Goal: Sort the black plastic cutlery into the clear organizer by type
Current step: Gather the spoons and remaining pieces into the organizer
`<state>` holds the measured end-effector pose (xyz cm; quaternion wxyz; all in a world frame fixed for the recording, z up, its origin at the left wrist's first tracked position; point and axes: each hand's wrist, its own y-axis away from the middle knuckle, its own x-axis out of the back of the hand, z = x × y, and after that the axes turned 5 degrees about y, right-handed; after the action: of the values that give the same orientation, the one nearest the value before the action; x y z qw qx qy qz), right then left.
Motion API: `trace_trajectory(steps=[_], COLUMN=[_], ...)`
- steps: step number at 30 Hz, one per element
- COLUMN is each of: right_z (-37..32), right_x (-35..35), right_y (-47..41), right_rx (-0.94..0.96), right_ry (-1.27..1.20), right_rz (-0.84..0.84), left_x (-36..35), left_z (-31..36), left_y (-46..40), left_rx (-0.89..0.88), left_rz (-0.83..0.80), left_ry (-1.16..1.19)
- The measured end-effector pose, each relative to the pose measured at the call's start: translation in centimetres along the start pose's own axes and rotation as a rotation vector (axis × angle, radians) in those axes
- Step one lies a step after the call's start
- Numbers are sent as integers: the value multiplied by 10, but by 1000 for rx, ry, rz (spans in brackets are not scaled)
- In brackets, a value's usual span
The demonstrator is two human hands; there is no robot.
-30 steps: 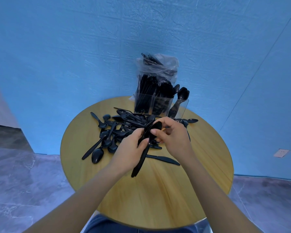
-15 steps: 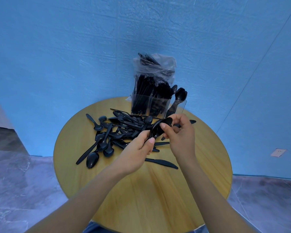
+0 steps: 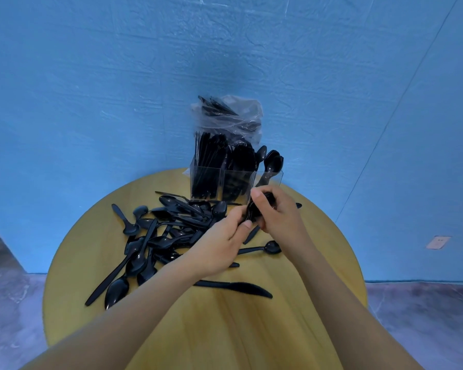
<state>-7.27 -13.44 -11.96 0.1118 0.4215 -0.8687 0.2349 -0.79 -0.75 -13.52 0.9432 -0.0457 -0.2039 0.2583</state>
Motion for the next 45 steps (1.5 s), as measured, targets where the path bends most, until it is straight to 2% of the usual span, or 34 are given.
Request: trace_trajectory(steps=[6,12,15,17,20,23,27,37,43,45], right_z=[16,21,27,30,37,40,40,77,89,89], right_x=[5,42,55,62,80,93,83,24,19,22], right_y=[-29,-46,-61,-75,-96,-115,-133,-149,-147,-145], right_rx=[-12,-3,13,18,26,65,161,351,339,322], right_ry=[87,-74,-37,-4,57,146,256,678,764,705], right_rz=[111,-40,85,174,357,500,583,509,424,342], left_x=[-4,-3,-5,-6,-2,2,1,6,8,9], left_z=[-2,-6,-1,2,-5,-19,-30,-39,-40,-39], left_y=[-36,-78,-100,-114,-126,-128,-131,-132,-132,-131], left_rx=[-36,-82,-95,-115,-144,-182,-205,-230,-255,-253], left_rz=[46,39,21,76,182,151,118,105,91,86], left_ry=[-192,-196,-162,-210,-425,-711,-931,-1000,-1000,-995])
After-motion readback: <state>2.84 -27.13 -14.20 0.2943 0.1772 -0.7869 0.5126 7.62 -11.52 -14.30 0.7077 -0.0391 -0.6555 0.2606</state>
